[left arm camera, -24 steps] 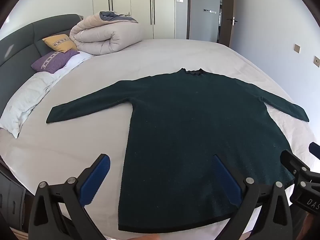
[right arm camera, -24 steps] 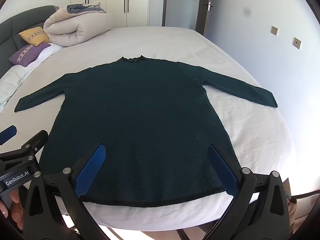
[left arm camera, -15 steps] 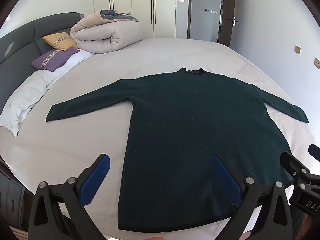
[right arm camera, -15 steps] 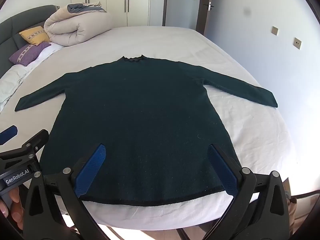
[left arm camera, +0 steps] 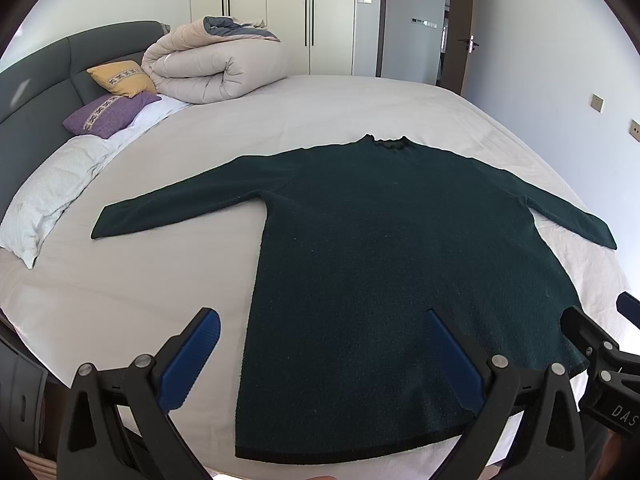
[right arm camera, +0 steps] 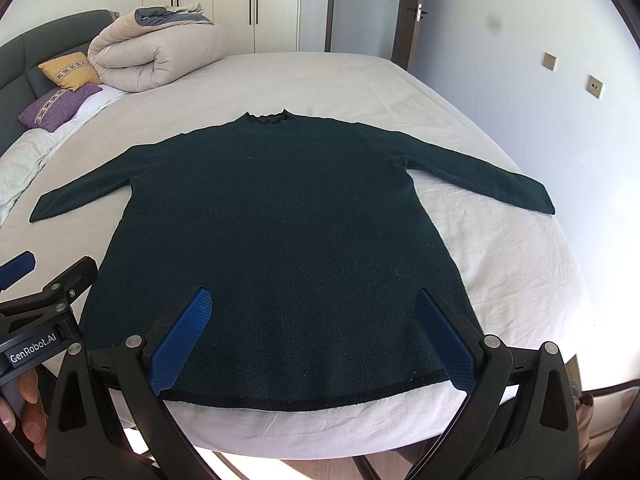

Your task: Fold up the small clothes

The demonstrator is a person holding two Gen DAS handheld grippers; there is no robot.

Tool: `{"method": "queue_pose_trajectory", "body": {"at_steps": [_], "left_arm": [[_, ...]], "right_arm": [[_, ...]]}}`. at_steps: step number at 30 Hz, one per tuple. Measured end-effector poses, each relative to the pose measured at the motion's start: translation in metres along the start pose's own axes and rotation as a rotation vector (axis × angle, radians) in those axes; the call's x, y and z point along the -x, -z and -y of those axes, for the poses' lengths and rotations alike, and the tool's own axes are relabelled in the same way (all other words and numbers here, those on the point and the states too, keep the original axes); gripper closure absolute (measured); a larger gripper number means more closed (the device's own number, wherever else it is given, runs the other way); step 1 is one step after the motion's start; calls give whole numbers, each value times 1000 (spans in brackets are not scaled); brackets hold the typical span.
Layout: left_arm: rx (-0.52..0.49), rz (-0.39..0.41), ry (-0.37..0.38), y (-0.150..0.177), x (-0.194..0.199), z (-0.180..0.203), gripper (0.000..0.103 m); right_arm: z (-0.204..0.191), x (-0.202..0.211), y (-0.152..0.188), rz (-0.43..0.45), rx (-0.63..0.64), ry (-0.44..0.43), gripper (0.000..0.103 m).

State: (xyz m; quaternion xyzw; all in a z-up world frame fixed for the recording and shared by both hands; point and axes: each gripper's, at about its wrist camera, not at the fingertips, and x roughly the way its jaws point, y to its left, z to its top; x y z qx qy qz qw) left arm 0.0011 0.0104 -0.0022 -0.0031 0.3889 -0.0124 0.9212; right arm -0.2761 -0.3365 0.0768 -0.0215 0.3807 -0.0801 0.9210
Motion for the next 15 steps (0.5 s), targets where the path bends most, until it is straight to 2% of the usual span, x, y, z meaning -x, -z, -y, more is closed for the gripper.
{"method": "queue_pose_trajectory", "body": {"at_steps": [15], "left_arm": [[5, -6, -1, 1, -2, 1, 0]], "right_arm": [[-3, -1, 2, -2, 2, 4, 0]]}}
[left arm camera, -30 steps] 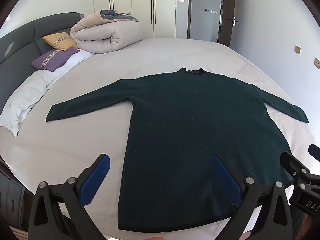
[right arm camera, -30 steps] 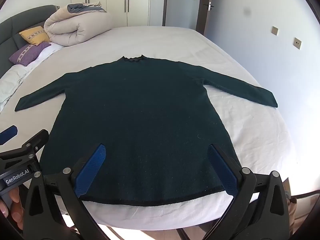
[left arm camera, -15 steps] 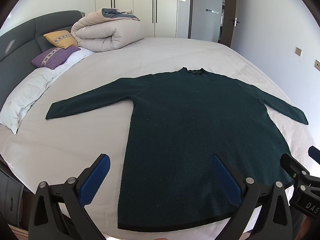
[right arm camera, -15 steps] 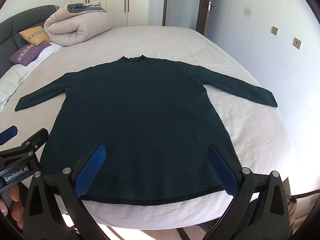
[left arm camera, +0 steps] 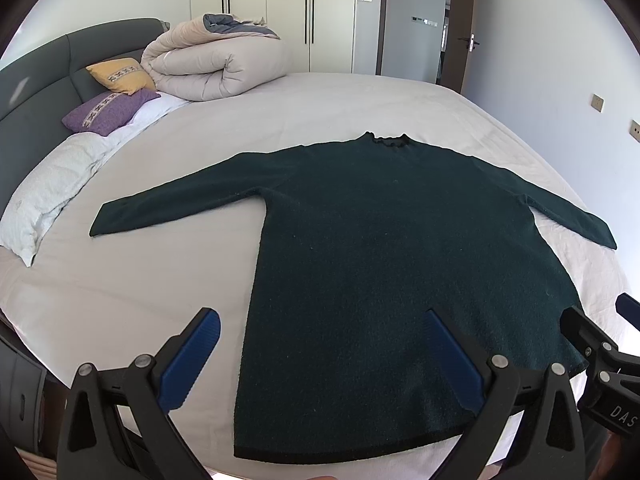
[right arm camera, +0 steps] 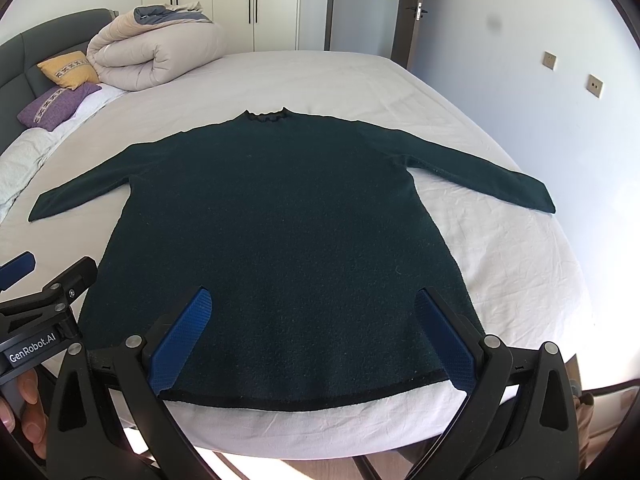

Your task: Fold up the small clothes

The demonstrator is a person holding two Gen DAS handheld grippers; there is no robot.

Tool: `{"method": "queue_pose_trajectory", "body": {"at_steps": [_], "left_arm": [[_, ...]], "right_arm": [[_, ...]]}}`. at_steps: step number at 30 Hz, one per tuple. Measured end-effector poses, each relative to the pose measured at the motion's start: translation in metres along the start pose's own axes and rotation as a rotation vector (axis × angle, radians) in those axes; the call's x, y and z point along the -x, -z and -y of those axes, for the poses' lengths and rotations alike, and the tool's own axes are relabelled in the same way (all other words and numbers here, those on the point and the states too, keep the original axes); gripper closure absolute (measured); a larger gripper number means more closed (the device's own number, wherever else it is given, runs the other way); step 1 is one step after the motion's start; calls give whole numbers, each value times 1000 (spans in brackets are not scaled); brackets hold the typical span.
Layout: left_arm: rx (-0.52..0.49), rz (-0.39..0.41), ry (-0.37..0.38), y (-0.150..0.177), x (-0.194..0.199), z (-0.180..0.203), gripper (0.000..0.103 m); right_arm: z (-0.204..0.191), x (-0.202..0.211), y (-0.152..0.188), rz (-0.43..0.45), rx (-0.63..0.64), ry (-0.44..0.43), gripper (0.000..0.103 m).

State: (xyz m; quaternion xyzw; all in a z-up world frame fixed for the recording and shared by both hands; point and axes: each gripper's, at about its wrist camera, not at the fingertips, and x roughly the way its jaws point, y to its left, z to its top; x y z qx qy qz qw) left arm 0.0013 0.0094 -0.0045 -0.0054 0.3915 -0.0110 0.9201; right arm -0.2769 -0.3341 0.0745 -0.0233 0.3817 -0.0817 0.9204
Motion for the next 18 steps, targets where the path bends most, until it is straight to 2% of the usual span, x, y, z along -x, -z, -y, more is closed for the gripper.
{"method": "queue_pose_trajectory", "body": {"at_steps": [18], "left_arm": [[5, -12, 5, 2, -2, 2, 0]], "right_arm": [[-1, -1, 0, -2, 0, -1, 0]]}}
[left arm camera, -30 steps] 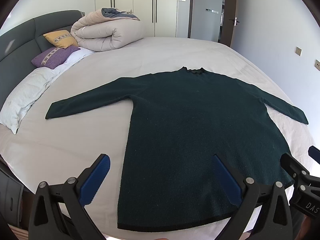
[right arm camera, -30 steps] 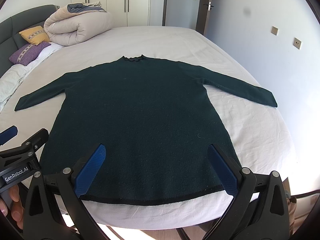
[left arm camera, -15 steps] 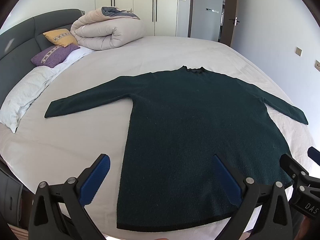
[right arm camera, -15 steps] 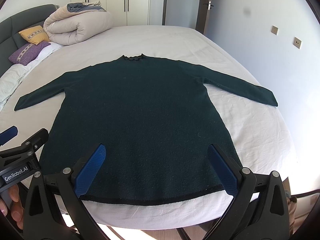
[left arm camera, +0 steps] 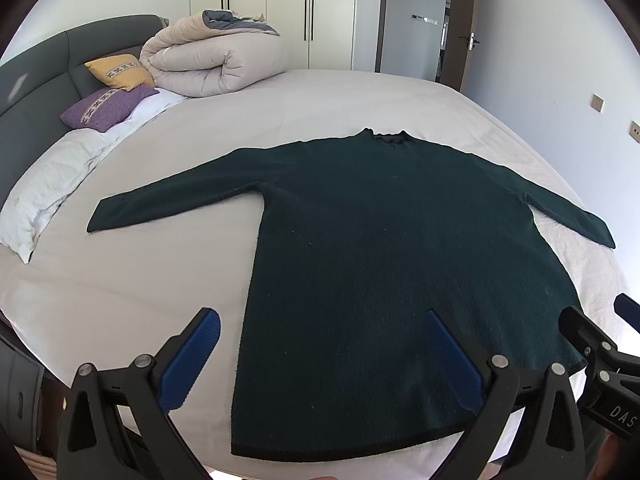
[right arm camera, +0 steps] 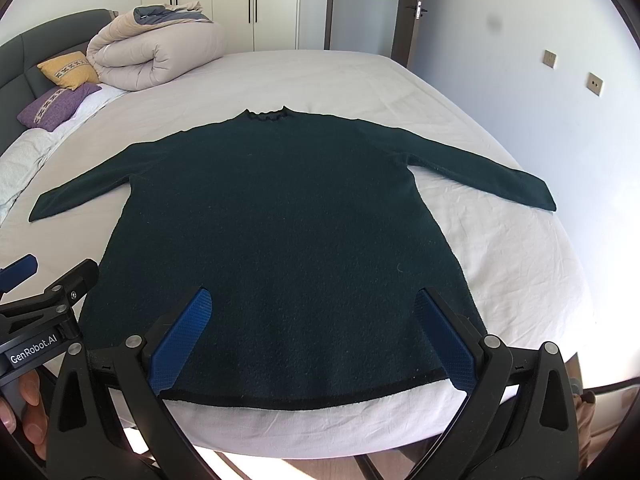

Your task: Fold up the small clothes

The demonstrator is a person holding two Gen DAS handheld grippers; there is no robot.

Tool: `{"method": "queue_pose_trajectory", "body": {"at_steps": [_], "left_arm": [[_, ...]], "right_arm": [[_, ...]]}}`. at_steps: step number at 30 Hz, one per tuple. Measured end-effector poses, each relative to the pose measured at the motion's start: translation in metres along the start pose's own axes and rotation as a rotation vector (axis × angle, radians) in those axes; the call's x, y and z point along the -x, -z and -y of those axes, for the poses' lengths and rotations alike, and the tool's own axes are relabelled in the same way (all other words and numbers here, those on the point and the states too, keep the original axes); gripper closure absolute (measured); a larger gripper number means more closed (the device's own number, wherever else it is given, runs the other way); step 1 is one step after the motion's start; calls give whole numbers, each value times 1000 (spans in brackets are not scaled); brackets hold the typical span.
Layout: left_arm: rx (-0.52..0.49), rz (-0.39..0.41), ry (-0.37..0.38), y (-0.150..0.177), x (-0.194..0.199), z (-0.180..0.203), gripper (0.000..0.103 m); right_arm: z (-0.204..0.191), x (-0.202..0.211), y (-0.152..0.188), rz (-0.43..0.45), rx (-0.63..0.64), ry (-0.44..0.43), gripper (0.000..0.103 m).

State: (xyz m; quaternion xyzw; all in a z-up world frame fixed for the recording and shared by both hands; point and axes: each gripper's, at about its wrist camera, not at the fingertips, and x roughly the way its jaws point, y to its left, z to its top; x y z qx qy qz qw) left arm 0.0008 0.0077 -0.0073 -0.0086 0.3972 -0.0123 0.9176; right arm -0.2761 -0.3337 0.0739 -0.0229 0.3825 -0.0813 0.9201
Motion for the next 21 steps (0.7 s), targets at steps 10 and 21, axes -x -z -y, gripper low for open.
{"method": "queue_pose_trajectory", "body": {"at_steps": [10, 21], "left_arm": [[1, -6, 3, 1, -2, 3, 0], [3, -10, 6, 1, -3, 2, 0]], "right_arm": [[-1, -2, 2, -2, -2, 0, 0], [-1, -4, 4, -4, -2, 0, 0]]}}
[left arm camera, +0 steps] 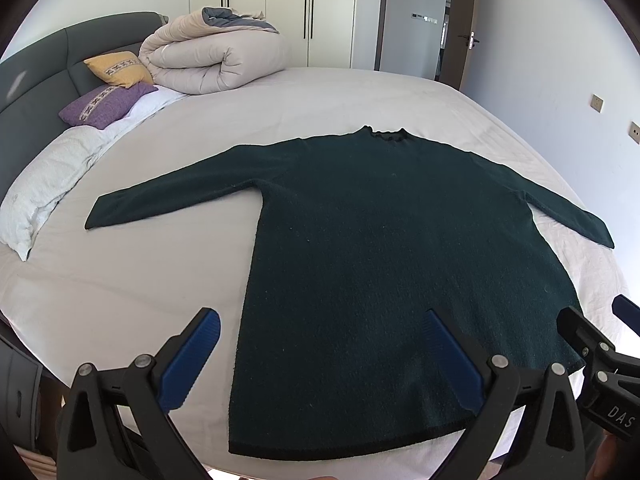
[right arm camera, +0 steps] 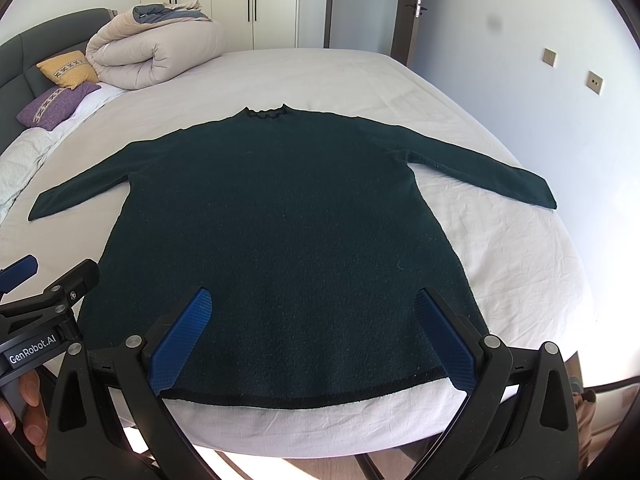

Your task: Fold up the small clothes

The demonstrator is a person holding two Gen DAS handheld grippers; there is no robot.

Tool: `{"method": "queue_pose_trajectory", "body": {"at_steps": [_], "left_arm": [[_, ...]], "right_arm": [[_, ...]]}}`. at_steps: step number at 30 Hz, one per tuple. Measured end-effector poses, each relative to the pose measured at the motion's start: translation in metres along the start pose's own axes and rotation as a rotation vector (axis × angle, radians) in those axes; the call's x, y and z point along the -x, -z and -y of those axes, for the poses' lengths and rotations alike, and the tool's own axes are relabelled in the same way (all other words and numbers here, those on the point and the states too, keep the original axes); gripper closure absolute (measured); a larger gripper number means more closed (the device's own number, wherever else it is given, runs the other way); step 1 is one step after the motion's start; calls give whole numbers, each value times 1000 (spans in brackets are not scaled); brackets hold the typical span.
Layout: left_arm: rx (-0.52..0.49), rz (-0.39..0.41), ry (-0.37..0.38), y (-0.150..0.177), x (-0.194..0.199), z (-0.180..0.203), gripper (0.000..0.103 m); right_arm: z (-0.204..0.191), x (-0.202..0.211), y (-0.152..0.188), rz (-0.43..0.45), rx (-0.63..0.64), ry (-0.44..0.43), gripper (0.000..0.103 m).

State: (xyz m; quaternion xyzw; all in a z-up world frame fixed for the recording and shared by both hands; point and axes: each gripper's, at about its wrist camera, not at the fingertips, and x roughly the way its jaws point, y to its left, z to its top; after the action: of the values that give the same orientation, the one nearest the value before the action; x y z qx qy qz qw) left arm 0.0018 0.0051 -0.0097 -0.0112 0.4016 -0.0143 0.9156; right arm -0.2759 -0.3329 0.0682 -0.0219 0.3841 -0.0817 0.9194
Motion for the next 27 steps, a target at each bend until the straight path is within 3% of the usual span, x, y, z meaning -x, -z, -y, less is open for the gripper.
{"method": "queue_pose_trajectory", "body": {"at_steps": [27], "left_arm": [[14, -15, 17, 2, -6, -7, 0]], "right_arm": [[-5, -8, 8, -10, 3, 2, 0]]}}
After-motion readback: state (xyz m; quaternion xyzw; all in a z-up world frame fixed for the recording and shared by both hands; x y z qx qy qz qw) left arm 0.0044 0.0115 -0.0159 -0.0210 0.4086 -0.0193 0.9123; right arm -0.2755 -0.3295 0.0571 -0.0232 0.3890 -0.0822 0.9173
